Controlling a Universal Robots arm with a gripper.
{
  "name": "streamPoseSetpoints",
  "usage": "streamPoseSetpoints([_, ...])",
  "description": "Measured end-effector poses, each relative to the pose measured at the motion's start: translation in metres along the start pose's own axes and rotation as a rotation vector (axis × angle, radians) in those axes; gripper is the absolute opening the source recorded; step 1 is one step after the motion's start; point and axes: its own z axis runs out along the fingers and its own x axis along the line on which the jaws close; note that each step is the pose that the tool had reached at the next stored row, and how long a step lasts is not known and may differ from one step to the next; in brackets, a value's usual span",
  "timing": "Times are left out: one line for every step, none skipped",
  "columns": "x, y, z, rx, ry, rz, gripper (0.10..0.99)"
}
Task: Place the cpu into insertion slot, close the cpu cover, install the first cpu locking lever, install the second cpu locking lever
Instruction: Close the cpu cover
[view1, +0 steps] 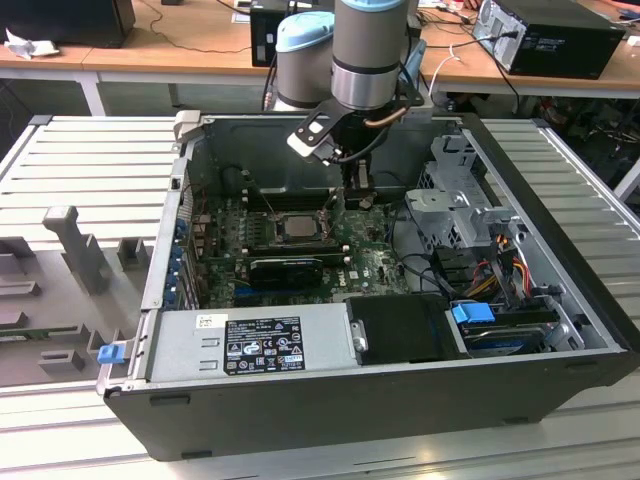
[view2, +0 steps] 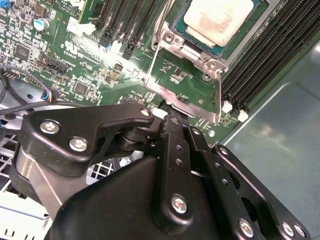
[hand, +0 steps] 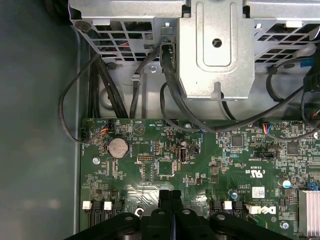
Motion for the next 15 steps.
streamPoseSetpoints([0.0, -0.0002, 0.0, 0.0, -0.0001, 0.0, 0.106])
streamPoseSetpoints([0.0, -0.0004, 0.0, 0.0, 0.0, 0.0, 0.106])
streamPoseSetpoints([0.0, -0.0008, 0.0, 0.0, 0.0, 0.0, 0.106])
streamPoseSetpoints([0.0, -0.0009, 0.0, 0.0, 0.0, 0.0, 0.106])
streamPoseSetpoints([0.0, -0.0013, 0.0, 0.0, 0.0, 0.0, 0.106])
streamPoseSetpoints([0.0, -0.0016, -0.0001, 0.0, 0.0, 0.0, 0.106])
streamPoseSetpoints([0.0, -0.0018, -0.0001, 0.0, -0.0001, 0.0, 0.106])
streamPoseSetpoints([0.0, -0.002, -0.0001, 0.0, 0.0, 0.0, 0.106])
streamPoseSetpoints([0.0, -0.0022, -0.0001, 0.0, 0.0, 0.0, 0.106])
streamPoseSetpoints([0.0, -0.0023, -0.0001, 0.0, 0.0, 0.0, 0.106])
streamPoseSetpoints([0.0, -0.0024, -0.0001, 0.0, 0.0, 0.0, 0.106])
streamPoseSetpoints([0.0, -0.0025, -0.0001, 0.0, 0.0, 0.0, 0.106])
streamPoseSetpoints([0.0, -0.0026, 0.0, 0.0, 0.0, 0.0, 0.106])
streamPoseSetpoints([0.0, -0.0028, 0.0, 0.0, 0.0, 0.0, 0.106])
streamPoseSetpoints([0.0, -0.003, -0.0001, 0.0, -0.0001, 0.0, 0.106])
